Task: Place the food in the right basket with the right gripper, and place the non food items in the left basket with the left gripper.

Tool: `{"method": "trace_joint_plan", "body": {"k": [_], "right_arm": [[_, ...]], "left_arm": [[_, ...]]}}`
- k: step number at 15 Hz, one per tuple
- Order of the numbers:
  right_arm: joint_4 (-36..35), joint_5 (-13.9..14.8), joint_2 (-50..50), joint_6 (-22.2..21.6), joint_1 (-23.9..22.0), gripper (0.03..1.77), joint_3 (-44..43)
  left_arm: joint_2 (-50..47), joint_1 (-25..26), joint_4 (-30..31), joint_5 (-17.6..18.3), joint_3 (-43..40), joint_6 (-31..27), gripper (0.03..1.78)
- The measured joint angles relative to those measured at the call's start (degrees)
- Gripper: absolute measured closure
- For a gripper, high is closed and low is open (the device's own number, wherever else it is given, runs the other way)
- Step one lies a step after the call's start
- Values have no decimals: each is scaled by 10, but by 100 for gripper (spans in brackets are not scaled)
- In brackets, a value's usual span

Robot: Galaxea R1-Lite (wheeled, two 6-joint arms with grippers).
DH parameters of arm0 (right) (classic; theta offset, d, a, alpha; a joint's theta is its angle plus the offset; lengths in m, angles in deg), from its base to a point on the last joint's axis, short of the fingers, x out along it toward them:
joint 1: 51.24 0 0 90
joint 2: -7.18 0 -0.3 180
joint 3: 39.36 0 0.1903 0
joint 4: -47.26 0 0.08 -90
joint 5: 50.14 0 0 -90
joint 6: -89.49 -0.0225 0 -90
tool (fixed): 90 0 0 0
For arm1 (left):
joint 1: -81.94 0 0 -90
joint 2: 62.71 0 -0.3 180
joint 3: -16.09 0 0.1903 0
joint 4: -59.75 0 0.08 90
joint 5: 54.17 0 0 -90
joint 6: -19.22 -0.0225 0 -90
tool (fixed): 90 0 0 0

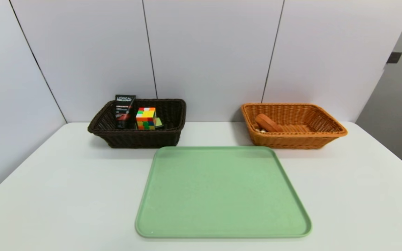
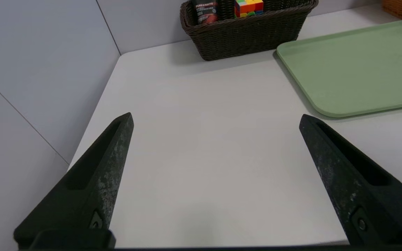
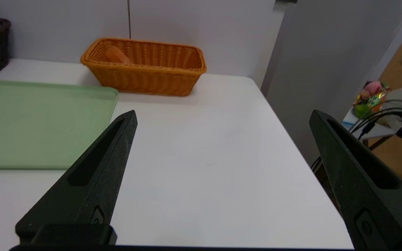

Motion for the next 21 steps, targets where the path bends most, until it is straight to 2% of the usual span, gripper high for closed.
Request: {"method": "trace_joint_plan", "body": {"k": [3,6,8,9,10,13,15,17,19,21], "right_arm": [[-193,6,22,27,-1,10,164],[-404,-5,28,43,-1,10,325],[-466,-23,30,45,-1,10,360],[-451,-26,30,45,-1,10,366],[-416,-34,30,42,-1,10,369],[-291,-95,30,10,-1,10,372],[-279,-95,30,-1,-1,10,372],[-278,-91,30,-40,-1,10,372],[-279,-73,30,-80,-1,10,372],[-279,-71,30,-81,-1,10,372]], "left_arm": [[0,0,131,-1,-106,-1,12],[0,0,311,1,-252,-6,12],[0,0,424,4,-312,-6,12],[0,0,440,9,-324,-5,12],[0,0,426,15,-329,-3,12],[0,0,307,3,-332,28,12],[0,0,308,-1,-332,56,12],[0,0,309,-6,-334,73,12],[0,0,309,-13,-334,79,12],[0,0,310,-13,-334,79,12]]}}
